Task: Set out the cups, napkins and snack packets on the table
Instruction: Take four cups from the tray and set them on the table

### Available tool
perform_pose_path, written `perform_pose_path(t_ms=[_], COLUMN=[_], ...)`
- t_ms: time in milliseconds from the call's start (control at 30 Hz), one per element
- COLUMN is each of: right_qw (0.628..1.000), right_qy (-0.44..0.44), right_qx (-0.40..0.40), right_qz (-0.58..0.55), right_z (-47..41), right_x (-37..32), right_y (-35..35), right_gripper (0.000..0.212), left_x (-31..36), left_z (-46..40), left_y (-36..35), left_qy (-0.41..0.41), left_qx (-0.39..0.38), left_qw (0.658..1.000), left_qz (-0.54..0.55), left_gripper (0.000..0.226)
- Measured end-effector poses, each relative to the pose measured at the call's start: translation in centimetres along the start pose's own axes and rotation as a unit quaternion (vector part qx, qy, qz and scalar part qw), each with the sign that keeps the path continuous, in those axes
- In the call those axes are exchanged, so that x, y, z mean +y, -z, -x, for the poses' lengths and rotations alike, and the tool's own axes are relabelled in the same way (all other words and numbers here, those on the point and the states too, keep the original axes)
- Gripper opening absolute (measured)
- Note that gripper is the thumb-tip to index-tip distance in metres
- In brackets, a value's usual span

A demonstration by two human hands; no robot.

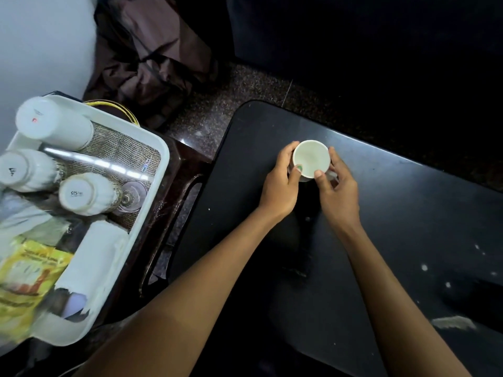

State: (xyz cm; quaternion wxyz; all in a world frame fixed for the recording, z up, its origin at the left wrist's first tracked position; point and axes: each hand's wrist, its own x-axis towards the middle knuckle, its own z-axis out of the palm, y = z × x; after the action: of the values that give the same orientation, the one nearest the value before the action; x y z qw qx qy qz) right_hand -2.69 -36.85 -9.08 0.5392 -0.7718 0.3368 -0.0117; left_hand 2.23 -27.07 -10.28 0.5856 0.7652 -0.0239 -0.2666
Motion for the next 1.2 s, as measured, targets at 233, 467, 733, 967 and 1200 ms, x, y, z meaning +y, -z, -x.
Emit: perform_pose_path(t_ms=[233, 467, 733, 967, 1200], right_qw=[0.988, 0.985, 0.976, 0.956, 0.933], right_qy=[0.079, 0.151, 0.203, 0.234, 0.241], right_qx=[0.083, 0.043, -0.072, -0.177, -0.243], right_qz=[0.105, 0.069, 0.033, 0.026, 0.115], right_z=[3.2, 7.4, 8.6, 7.4, 4.2], right_x=[-0.2, -3.0, -11.0, -17.3, -21.4], right_y=[-0.1, -4.8, -13.7, -22.3, -28.7], right_gripper=[0.054, 0.035, 0.021, 0.024, 0.044], left_x=[0.5, 0.5, 2.8, 3.4, 1.2], left_z=[1.7, 5.3, 6.9, 6.3, 5.0], left_y=[1.4, 6.0, 16.1, 26.3, 31.9], left_qy=[0.042, 0.001, -0.058, -0.072, 0.08], left_qx=[0.021, 0.177, 0.334, 0.474, 0.39], left_qw=[0.998, 0.984, 0.936, 0.878, 0.879], left_qz=[-0.028, 0.03, 0.098, -0.014, -0.264], left_gripper=[0.054, 0.034, 0.034, 0.038, 0.065])
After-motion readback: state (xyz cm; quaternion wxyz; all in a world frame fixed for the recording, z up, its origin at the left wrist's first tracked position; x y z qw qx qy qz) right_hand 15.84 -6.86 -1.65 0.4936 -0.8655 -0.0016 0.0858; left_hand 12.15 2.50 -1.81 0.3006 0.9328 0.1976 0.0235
